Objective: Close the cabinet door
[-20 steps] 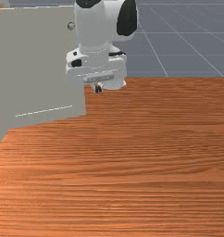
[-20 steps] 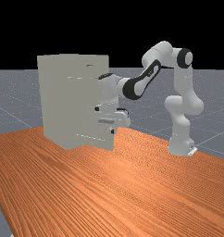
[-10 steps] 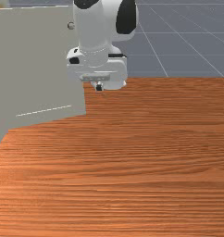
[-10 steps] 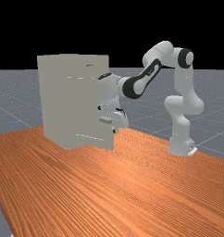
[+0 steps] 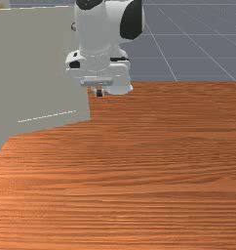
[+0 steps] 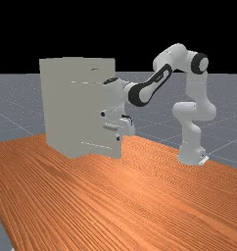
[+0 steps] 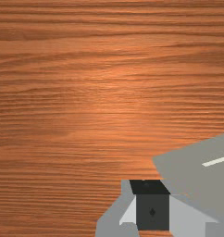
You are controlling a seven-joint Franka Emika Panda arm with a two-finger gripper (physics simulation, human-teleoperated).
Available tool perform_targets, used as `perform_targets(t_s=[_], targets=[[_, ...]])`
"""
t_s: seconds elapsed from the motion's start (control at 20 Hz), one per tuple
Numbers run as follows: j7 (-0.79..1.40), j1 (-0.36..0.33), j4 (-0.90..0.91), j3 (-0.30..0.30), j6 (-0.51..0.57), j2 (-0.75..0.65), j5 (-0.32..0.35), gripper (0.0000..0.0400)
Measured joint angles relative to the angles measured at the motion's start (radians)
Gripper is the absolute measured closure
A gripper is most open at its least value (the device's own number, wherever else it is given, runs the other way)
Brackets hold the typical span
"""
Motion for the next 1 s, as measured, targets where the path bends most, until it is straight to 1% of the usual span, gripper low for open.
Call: perform_targets(t_s=[0.2,0.3,0.4,0.5,0.6,0.8,0.85,0.9,0.95,1.0], targets=[[-0.126,0.194,0.011,-0.230,-0.016,0.067,0.080,0.0400],[-0.203,0.268,0.019,-0.328,-0.029,0.113,0.126,0.0400],[-0.292,0.330,0.024,-0.411,-0.045,0.161,0.168,0.0400],[-0.391,0.373,0.030,-0.476,-0.063,0.210,0.206,0.0400],[-0.491,0.406,0.032,-0.527,-0.076,0.251,0.238,0.0400],[-0.690,0.449,0.024,-0.605,-0.090,0.317,0.281,0.0400],[-0.742,0.447,0.019,-0.621,-0.089,0.328,0.286,0.0400],[-0.788,0.391,0.021,-0.636,-0.088,0.339,0.292,0.0400],[-0.813,0.269,0.024,-0.651,-0.091,0.350,0.304,0.0400],[-0.810,0.185,0.030,-0.657,-0.097,0.350,0.321,0.0400]])
